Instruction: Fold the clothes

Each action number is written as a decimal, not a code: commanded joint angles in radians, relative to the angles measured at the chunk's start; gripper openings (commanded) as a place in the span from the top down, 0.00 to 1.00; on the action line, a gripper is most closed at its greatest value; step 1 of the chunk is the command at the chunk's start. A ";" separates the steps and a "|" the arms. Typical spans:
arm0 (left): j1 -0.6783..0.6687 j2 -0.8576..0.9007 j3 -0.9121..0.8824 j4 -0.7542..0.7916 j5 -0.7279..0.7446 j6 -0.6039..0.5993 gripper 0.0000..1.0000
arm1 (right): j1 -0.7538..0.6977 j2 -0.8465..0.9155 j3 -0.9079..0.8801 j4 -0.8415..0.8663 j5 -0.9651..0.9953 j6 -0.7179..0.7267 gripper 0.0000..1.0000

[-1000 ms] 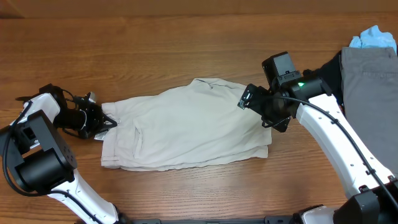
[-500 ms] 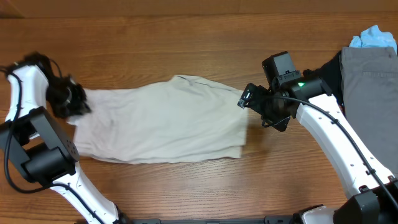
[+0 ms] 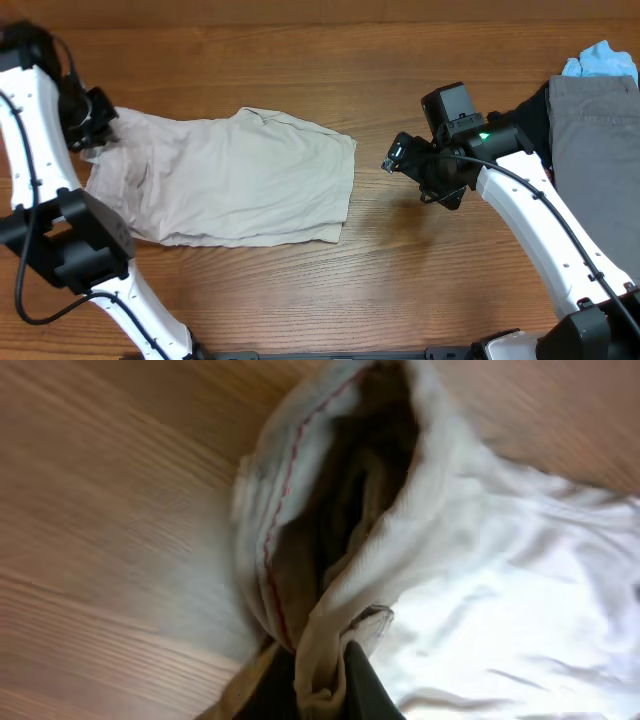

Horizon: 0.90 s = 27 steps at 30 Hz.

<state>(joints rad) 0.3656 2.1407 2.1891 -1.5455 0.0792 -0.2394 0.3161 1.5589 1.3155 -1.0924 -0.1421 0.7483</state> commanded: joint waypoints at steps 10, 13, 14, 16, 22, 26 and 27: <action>-0.356 -0.004 0.092 -0.080 0.013 -0.101 0.96 | 0.005 0.002 -0.151 0.180 0.001 0.004 0.00; -0.424 -0.004 0.092 -0.082 0.010 -0.109 0.96 | 0.005 0.003 -0.171 0.209 0.008 0.003 0.00; -0.445 -0.004 0.092 -0.085 0.008 -0.117 0.96 | 0.005 0.003 -0.185 0.227 0.010 0.004 0.00; -0.483 -0.004 0.092 -0.093 -0.003 -0.142 0.96 | 0.005 0.004 -0.219 0.267 0.010 0.004 0.00; -0.562 -0.004 0.092 -0.125 -0.008 -0.158 0.96 | 0.003 0.007 -0.282 0.353 0.010 0.004 0.00; -0.603 -0.003 0.090 -0.137 -0.009 -0.158 0.96 | 0.003 0.007 -0.282 0.362 0.010 0.005 0.00; -0.612 -0.003 0.089 -0.136 -0.008 -0.158 0.96 | 0.003 0.007 -0.282 0.362 0.010 0.007 0.00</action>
<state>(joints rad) -0.2169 2.1407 2.2536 -1.6775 0.0654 -0.3687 0.3161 1.5642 1.0367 -0.7376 -0.1410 0.7486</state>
